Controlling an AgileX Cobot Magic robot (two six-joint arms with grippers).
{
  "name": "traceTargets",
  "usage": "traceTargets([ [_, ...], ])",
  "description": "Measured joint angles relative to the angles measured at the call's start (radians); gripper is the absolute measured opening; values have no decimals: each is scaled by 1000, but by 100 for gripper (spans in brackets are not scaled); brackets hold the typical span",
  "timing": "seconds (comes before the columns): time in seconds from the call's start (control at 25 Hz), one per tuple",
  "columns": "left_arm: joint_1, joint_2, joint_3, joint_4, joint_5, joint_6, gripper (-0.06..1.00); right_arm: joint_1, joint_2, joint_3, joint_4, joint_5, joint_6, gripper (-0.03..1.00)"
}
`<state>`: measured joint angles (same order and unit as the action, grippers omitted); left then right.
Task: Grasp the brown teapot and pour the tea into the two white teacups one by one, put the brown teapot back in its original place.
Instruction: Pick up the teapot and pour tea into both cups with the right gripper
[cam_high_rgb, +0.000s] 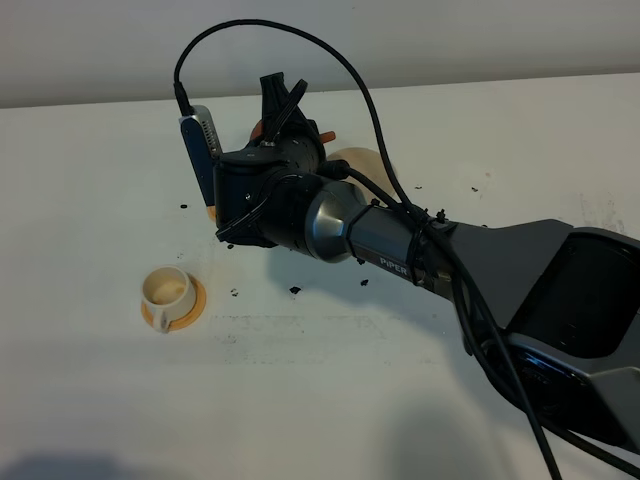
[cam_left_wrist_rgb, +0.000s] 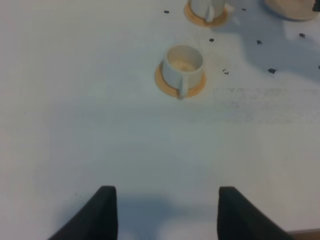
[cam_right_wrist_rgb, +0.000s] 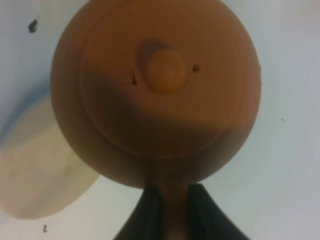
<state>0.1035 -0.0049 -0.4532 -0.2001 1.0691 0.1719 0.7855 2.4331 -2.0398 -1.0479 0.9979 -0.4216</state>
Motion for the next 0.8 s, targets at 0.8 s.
traceTargets([
  [0.8, 0, 0, 0, 0, 0, 0, 44, 0, 0, 0, -26, 1, -25, 11],
])
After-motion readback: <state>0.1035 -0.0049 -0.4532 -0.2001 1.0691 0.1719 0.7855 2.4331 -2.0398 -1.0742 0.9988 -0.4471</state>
